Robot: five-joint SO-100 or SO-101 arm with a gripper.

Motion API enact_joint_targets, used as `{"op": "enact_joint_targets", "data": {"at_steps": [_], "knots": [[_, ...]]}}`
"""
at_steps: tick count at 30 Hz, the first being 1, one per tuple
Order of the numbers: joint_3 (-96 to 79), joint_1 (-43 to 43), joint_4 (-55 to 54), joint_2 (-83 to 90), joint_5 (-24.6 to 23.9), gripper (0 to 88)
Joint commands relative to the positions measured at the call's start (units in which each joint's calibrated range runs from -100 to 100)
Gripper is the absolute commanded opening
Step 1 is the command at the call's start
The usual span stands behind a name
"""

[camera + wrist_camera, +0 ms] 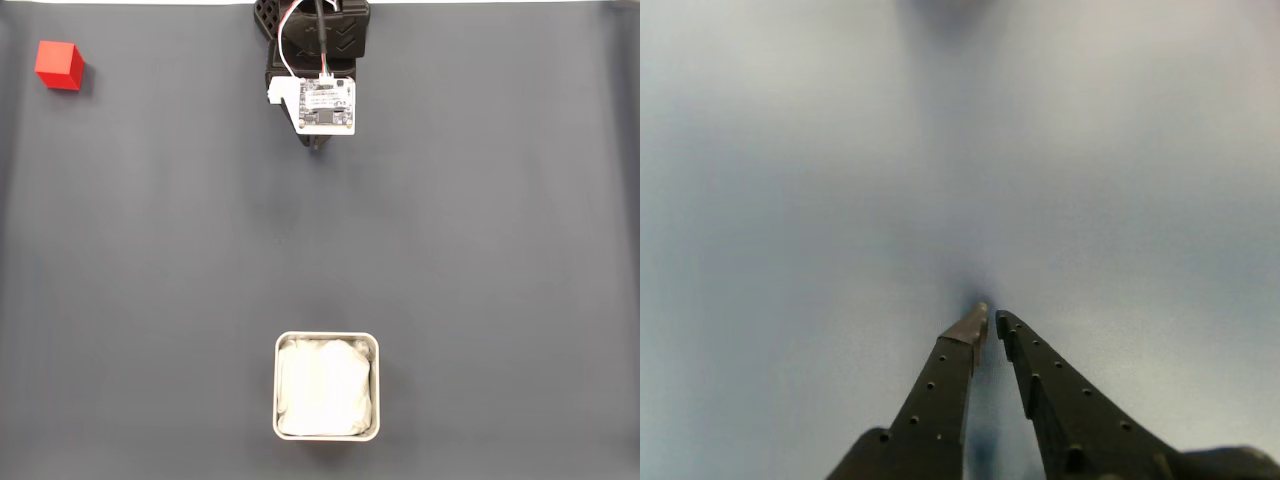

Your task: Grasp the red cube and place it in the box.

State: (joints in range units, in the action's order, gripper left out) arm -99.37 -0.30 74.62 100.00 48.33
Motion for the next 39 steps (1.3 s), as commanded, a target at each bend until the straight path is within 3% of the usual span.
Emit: {"op": "enact_joint_targets", "data": {"at_steps": [1, 9, 17, 27, 39], "knots": [[-0.54, -0.41, 1.12, -0.09, 0.24, 0.0], [4.29, -1.12, -9.62, -0.61, 0.93, 0.0], [27.01, 0.3, -19.46, -11.09, 1.66, 0.0], [50.46, 1.01, -16.02, -26.0, 2.05, 0.4], [62.96, -1.76, -7.16, -35.01, 2.2, 0.6]]}}
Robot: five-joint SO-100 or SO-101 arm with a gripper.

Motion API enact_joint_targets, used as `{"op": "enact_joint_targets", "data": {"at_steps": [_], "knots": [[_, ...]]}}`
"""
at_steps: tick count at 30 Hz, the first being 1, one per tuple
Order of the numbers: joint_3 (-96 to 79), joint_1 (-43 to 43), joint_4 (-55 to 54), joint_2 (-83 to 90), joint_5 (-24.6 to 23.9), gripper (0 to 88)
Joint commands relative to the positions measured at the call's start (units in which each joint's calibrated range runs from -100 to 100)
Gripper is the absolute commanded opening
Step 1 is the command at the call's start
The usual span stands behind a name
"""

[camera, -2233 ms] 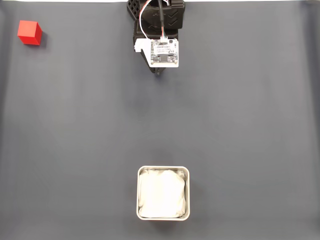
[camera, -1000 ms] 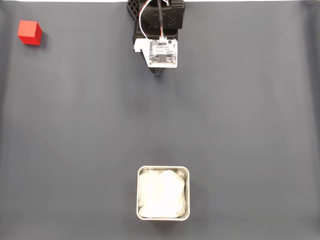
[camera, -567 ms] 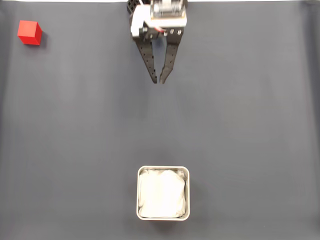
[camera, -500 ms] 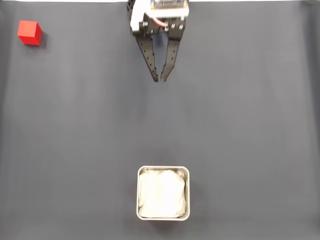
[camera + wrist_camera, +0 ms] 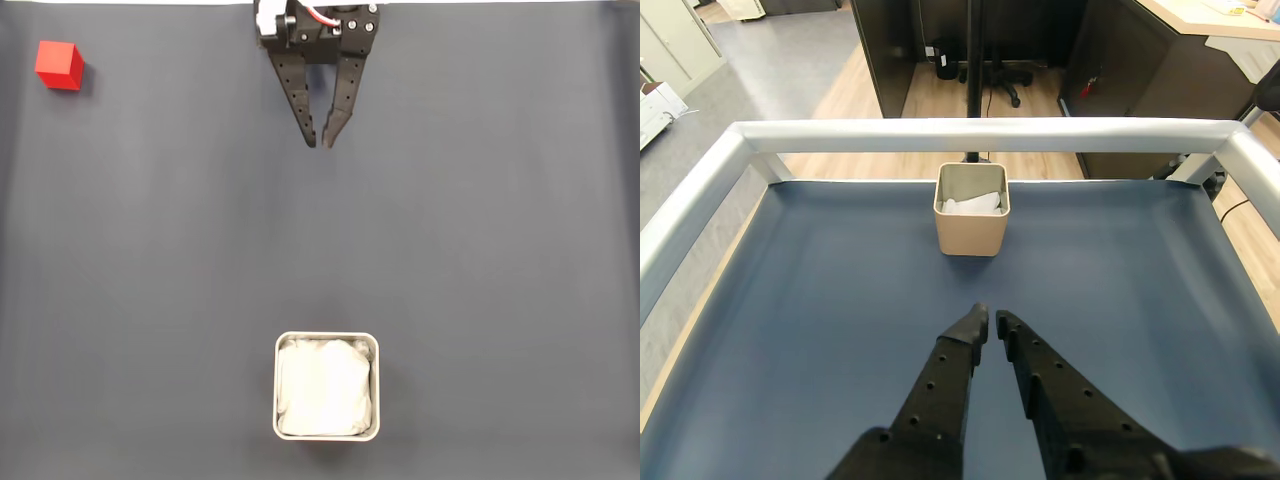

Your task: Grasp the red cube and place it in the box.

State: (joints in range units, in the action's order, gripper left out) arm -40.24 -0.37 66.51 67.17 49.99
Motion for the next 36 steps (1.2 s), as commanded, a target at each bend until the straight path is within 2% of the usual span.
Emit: {"op": "enact_joint_targets", "data": {"at_steps": [1, 18, 36], "knots": [[4.56, -2.04, 1.36, -2.88, 0.49, 0.6], [17.61, -10.42, 5.38, -13.27, -1.47, 0.0], [18.43, -21.72, 6.85, -14.23, -3.47, 0.0]]}}
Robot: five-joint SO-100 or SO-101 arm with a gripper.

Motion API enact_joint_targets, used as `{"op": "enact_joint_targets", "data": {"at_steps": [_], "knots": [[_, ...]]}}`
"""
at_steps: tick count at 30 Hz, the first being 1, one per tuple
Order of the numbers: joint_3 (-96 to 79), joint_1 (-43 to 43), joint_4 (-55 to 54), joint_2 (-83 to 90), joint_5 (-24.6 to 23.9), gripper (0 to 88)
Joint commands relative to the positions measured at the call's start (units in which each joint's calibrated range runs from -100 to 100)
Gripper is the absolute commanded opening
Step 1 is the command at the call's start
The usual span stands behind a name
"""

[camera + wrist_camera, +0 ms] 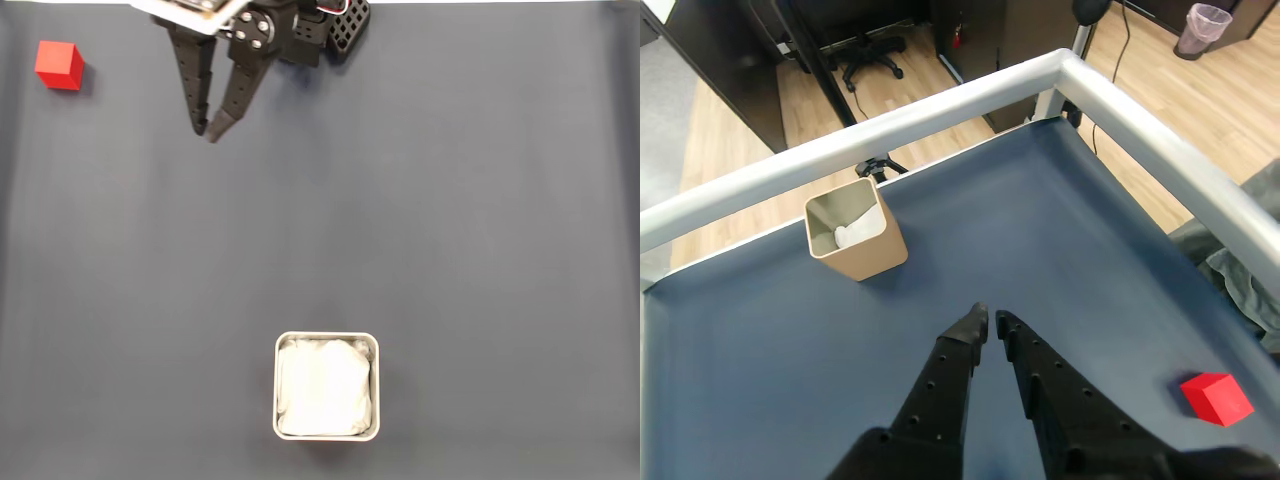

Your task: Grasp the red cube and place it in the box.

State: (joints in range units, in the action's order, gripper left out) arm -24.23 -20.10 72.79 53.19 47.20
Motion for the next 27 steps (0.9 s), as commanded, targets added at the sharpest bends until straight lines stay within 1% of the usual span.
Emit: {"op": "enact_joint_targets", "data": {"at_steps": [1, 12, 27], "knots": [[2.42, -2.62, 0.73, -0.25, -0.73, 0.0], [1.88, -9.37, 1.06, -0.16, -1.32, 0.0], [-0.59, -15.62, 1.06, 2.18, -2.44, 0.0]]}}
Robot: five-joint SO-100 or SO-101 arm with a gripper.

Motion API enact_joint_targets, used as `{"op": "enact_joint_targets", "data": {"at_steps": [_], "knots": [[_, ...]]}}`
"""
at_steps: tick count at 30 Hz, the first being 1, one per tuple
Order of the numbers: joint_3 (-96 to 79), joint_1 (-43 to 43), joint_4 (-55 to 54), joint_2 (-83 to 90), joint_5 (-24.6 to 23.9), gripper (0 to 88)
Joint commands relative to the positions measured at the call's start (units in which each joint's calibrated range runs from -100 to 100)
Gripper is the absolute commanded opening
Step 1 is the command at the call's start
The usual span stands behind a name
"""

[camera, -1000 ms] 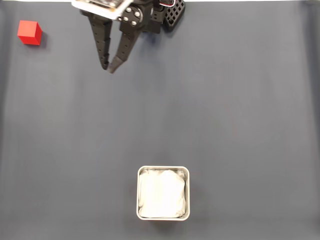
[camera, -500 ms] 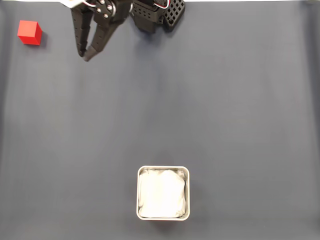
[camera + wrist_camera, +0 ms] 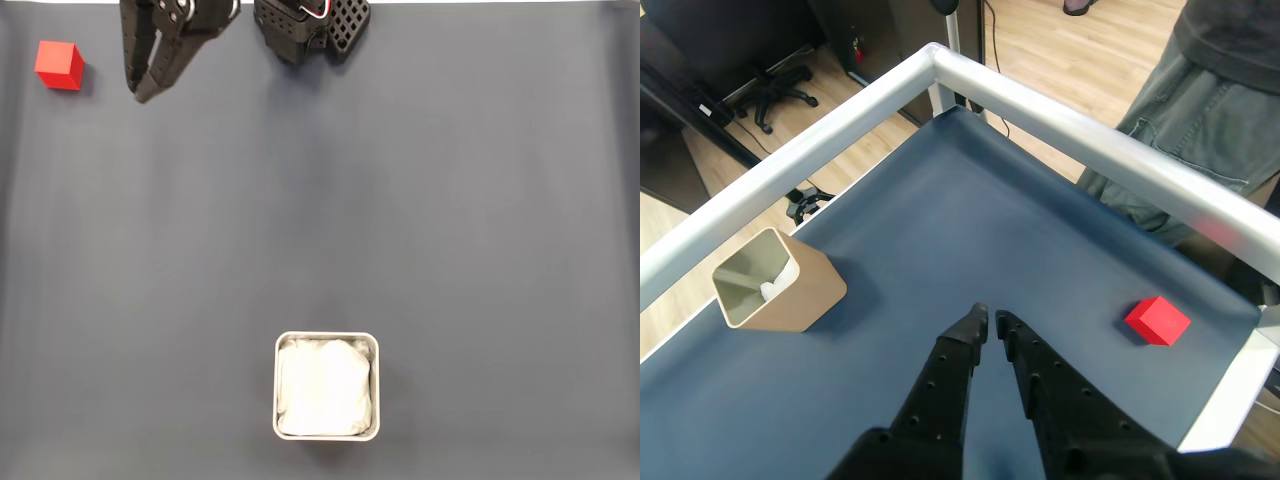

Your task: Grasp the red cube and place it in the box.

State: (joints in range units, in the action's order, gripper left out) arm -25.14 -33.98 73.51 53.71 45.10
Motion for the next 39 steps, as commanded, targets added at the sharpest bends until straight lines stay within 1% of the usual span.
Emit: {"op": "enact_joint_targets", "data": {"at_steps": [1, 11, 32, 39], "knots": [[0.23, -2.32, 0.34, 1.75, -0.34, 0.0], [-0.59, -9.21, -0.15, 1.31, 0.24, 0.0], [-3.51, -22.84, -0.48, 2.27, -0.59, 0.1], [-4.43, -26.04, -0.48, 1.49, -0.39, 0.2]]}}
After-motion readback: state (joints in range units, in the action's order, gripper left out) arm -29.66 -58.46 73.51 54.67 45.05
